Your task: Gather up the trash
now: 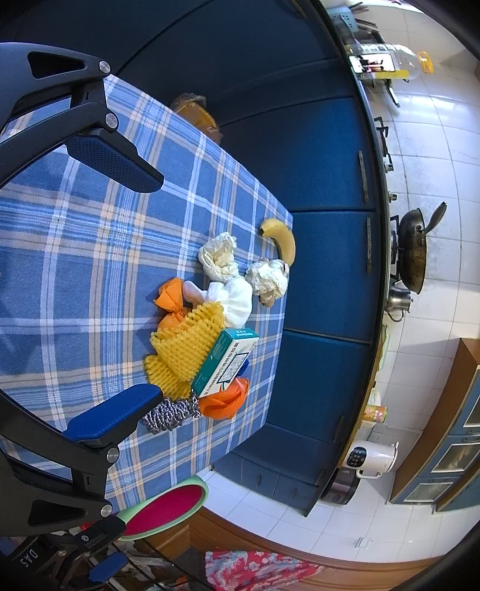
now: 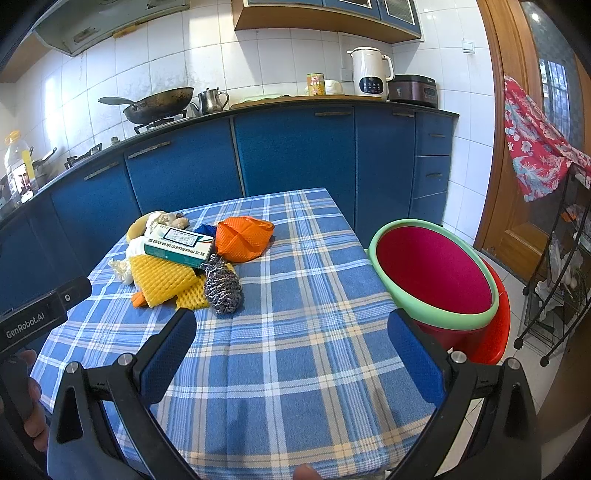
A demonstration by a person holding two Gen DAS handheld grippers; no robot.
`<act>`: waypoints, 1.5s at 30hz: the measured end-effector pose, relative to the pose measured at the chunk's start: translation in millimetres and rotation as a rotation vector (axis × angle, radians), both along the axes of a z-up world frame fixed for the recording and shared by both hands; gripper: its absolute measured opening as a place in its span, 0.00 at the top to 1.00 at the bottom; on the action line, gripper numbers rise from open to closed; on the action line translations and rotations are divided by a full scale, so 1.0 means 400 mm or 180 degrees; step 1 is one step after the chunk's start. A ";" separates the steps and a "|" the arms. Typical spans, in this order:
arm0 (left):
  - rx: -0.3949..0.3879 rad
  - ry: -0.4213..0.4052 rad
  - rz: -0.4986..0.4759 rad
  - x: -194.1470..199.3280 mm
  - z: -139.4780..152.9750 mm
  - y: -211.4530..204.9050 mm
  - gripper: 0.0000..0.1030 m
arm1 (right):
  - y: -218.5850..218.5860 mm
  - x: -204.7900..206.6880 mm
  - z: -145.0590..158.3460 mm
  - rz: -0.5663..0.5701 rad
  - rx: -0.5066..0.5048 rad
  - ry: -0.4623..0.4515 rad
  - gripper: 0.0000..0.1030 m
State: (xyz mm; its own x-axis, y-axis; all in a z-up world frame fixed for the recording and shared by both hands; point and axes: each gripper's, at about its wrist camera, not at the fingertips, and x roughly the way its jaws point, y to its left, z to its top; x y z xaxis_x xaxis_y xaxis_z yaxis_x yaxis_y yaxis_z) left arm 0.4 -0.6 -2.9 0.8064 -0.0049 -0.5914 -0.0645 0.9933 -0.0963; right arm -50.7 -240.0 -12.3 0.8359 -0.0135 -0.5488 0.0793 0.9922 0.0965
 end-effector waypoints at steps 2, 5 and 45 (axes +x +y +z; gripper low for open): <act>0.0004 -0.0003 -0.0004 0.000 -0.002 0.000 0.00 | 0.000 0.000 0.000 0.0000 0.0001 0.0000 0.01; -0.0002 0.0001 0.0003 0.003 -0.006 0.012 0.00 | 0.000 0.000 0.001 0.0002 0.0000 0.0000 0.01; 0.0039 0.0333 0.0097 0.196 -0.040 0.080 0.00 | 0.062 0.199 -0.031 0.0275 -0.0077 0.0291 0.01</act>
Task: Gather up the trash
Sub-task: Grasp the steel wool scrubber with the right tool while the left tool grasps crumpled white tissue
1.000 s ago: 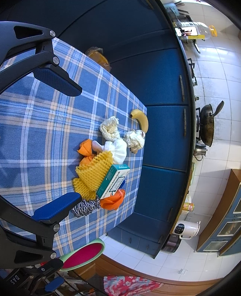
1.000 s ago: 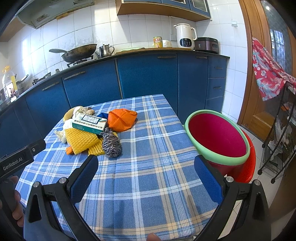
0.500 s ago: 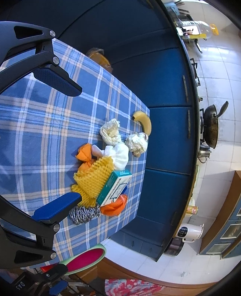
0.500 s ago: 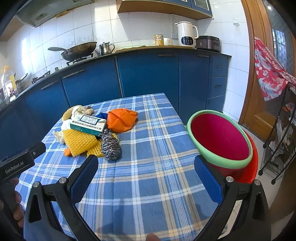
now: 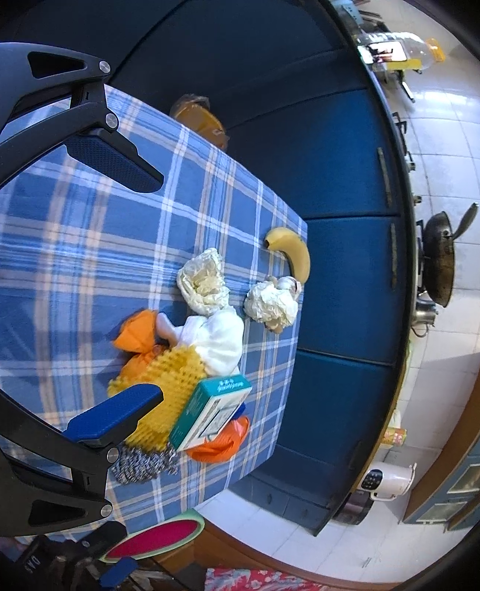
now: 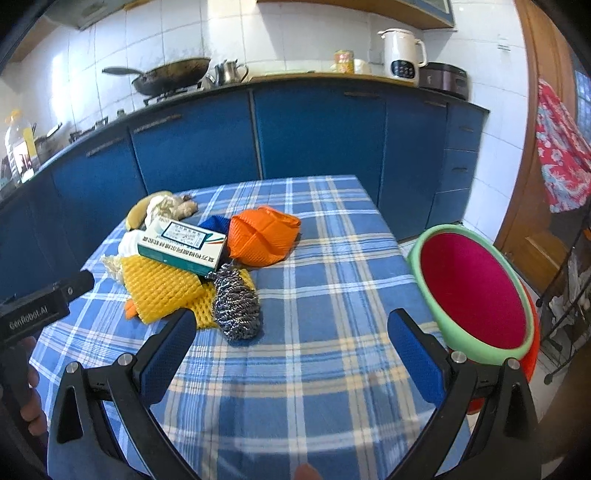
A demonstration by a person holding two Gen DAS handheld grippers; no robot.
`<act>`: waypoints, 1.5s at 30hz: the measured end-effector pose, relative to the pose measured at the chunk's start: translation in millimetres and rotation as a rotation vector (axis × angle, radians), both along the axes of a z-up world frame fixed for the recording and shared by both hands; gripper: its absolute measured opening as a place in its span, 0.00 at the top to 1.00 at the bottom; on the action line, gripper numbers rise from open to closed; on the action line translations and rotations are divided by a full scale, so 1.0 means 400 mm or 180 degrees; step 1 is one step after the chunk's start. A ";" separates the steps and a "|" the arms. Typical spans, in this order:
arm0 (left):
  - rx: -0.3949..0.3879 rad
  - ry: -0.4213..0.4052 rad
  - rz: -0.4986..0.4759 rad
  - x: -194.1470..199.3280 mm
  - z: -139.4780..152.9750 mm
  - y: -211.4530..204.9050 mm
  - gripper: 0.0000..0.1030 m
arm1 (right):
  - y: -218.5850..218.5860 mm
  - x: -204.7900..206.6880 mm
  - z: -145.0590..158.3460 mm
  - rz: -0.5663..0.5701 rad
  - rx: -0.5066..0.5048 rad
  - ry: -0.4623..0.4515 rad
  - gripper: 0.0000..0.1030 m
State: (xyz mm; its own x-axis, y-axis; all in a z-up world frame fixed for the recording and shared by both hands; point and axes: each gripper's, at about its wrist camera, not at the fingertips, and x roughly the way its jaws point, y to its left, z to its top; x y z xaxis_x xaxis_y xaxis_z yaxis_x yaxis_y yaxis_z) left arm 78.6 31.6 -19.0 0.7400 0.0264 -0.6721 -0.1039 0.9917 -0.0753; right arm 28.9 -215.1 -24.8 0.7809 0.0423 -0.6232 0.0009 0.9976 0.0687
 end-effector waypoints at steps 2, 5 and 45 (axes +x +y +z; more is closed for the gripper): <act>0.0008 0.0030 0.0023 0.023 -0.007 0.013 0.00 | 0.009 0.021 -0.009 0.0043 -0.0015 0.0057 0.01; 0.0088 0.0059 0.0069 0.053 -0.017 0.031 0.00 | 0.023 0.050 -0.025 0.0100 -0.0033 0.0143 0.01; -0.0428 0.0303 -0.0689 0.196 -0.100 0.117 0.69 | 0.098 0.180 -0.128 0.0252 0.0145 0.0777 0.64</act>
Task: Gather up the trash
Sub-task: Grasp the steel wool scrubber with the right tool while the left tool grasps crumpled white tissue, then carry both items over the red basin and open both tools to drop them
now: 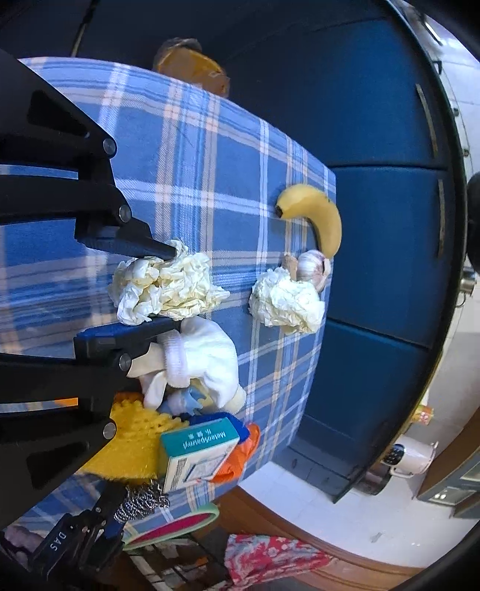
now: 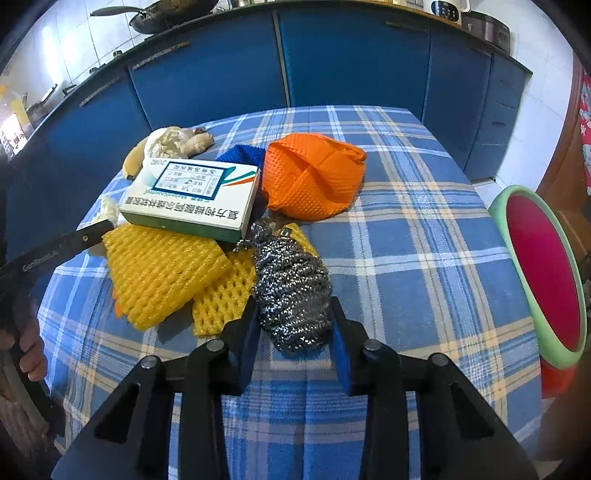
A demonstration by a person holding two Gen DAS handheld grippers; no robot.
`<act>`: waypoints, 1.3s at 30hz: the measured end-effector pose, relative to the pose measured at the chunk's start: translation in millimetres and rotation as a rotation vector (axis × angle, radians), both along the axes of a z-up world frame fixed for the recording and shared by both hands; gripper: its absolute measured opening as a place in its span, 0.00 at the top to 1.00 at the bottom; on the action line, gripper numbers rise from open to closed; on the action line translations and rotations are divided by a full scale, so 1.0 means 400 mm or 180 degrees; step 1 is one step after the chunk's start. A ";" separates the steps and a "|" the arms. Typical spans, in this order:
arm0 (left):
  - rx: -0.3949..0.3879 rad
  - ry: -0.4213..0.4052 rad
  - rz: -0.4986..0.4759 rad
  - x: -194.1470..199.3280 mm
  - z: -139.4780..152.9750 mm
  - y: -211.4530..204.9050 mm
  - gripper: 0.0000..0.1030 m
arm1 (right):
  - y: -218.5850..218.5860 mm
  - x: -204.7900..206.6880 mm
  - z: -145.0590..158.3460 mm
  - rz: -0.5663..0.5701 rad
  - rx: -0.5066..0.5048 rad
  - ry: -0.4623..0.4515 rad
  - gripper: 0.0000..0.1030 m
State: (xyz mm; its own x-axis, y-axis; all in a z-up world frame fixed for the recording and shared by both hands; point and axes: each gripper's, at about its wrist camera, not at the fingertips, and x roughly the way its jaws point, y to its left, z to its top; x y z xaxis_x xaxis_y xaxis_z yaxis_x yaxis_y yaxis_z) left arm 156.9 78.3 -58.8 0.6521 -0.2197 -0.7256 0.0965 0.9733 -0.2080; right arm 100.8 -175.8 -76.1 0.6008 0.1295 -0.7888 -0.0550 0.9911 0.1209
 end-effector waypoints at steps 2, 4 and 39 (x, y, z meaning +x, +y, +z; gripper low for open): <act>-0.0025 -0.0047 0.0039 -0.022 0.018 0.005 0.69 | -0.002 -0.011 0.011 -0.0003 -0.0001 -0.0054 0.65; -0.0049 -0.0081 0.0055 -0.041 0.034 0.007 0.69 | -0.005 -0.025 0.025 -0.0003 0.0013 -0.0114 0.65; -0.0162 -0.0413 -0.0775 -0.142 0.230 -0.378 0.69 | -0.294 -0.176 0.203 -0.0606 0.0017 -0.0498 0.65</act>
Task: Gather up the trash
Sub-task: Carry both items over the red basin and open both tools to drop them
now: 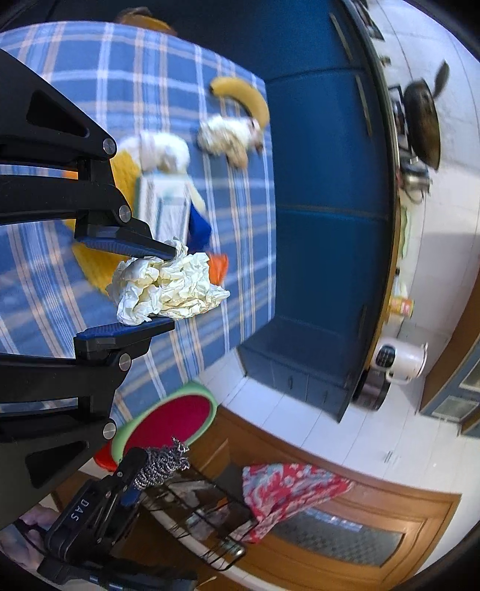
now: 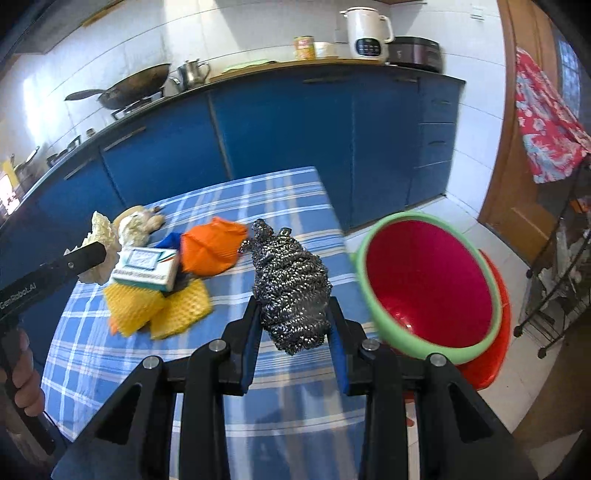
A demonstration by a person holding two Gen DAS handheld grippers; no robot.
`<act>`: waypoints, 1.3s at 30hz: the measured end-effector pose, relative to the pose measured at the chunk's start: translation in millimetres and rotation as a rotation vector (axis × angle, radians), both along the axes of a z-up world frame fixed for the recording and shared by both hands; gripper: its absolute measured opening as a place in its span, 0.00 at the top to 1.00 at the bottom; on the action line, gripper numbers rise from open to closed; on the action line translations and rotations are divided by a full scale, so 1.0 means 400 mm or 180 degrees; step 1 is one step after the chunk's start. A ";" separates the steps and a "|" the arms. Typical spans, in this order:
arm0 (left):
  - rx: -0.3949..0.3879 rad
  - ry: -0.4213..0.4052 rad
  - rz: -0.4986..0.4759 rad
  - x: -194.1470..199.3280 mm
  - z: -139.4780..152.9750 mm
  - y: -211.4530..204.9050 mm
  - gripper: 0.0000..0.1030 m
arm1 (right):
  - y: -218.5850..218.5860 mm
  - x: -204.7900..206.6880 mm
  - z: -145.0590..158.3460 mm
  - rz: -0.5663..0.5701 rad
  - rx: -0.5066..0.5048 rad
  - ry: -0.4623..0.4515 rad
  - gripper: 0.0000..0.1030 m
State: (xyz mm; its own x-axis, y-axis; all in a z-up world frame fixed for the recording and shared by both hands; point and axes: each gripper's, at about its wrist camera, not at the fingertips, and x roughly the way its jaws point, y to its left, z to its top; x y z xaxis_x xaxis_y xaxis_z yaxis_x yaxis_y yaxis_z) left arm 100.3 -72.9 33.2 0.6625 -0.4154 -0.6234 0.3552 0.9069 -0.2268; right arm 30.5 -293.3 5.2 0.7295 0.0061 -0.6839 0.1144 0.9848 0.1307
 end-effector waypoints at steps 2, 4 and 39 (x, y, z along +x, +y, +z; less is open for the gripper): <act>0.0004 0.0001 -0.0077 0.007 0.004 -0.036 0.69 | -0.031 0.000 0.002 -0.0064 -0.0006 0.0005 0.65; 0.0014 0.0012 -0.0178 0.016 0.007 -0.087 0.69 | -0.068 0.001 0.003 -0.0138 -0.0009 0.0013 0.65; 0.0379 0.0469 -0.1093 0.117 -0.174 -0.626 0.46 | -0.472 0.017 -0.217 -0.0946 0.0398 0.0389 0.55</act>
State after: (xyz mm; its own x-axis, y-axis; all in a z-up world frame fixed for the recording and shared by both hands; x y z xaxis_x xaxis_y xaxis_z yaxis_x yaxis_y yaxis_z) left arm 147.2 -323.2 -36.3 0.3972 -0.5164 -0.7587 0.6140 0.7639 -0.1985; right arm 37.2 -481.9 -81.7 0.6246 -0.1051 -0.7738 0.4161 0.8833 0.2159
